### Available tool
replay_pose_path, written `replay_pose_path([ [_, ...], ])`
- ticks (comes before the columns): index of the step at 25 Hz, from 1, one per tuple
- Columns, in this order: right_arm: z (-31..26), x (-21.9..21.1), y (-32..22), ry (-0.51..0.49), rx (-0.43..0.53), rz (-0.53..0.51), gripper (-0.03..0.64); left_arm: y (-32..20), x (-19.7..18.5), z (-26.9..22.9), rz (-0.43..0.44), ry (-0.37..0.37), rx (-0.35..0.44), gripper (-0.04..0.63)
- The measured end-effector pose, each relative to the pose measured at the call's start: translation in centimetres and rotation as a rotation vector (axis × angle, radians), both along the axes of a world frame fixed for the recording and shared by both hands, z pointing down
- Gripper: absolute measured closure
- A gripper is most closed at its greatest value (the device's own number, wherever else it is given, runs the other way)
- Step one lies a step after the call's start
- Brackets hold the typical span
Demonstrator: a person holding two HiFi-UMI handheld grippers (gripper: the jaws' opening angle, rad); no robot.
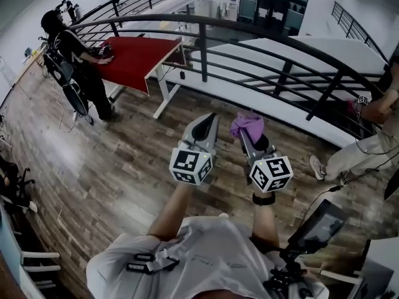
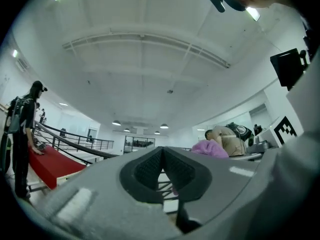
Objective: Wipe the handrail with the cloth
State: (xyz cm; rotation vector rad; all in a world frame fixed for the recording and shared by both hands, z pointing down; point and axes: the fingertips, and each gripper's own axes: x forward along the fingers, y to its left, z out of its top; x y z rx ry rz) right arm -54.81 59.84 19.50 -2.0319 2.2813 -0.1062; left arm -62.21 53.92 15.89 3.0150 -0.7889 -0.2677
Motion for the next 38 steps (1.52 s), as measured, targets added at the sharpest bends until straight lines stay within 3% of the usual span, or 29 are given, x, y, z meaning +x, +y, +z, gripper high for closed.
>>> replay_pose_path([
  [5,2.5,2.8,-0.7,0.018,-0.063,0.014,0.522,0.0,4.1,2.3,0.049,-0.056,-0.019,0.595],
  [11,3.7,6.7,-3.6,0.010,-0.077,0.057,0.522,-4.0,8.2,4.2,0.059,-0.109,-0.051,0.595],
  [16,5.3,12.2,-6.4,0.022,-0.069,0.167,0.522,-7.8,13.5,5.4,0.150,-0.064,-0.080,0.595],
  [23,1.9,18.1,-12.9,0.115,-0.033,0.289,0.522,-16.2,21.2,4.1,0.213,-0.106,-0.007,0.597],
  [31,2.2,19.6,-23.2,0.162,-0.111,0.273,0.525,-25.8,22.3,3.9,0.233,-0.036,-0.020,0.595],
  [38,5.4,21.9,-27.9,0.175,-0.156,0.256,0.525,-30.5,24.9,7.8,0.200,-0.068,-0.106,0.595],
])
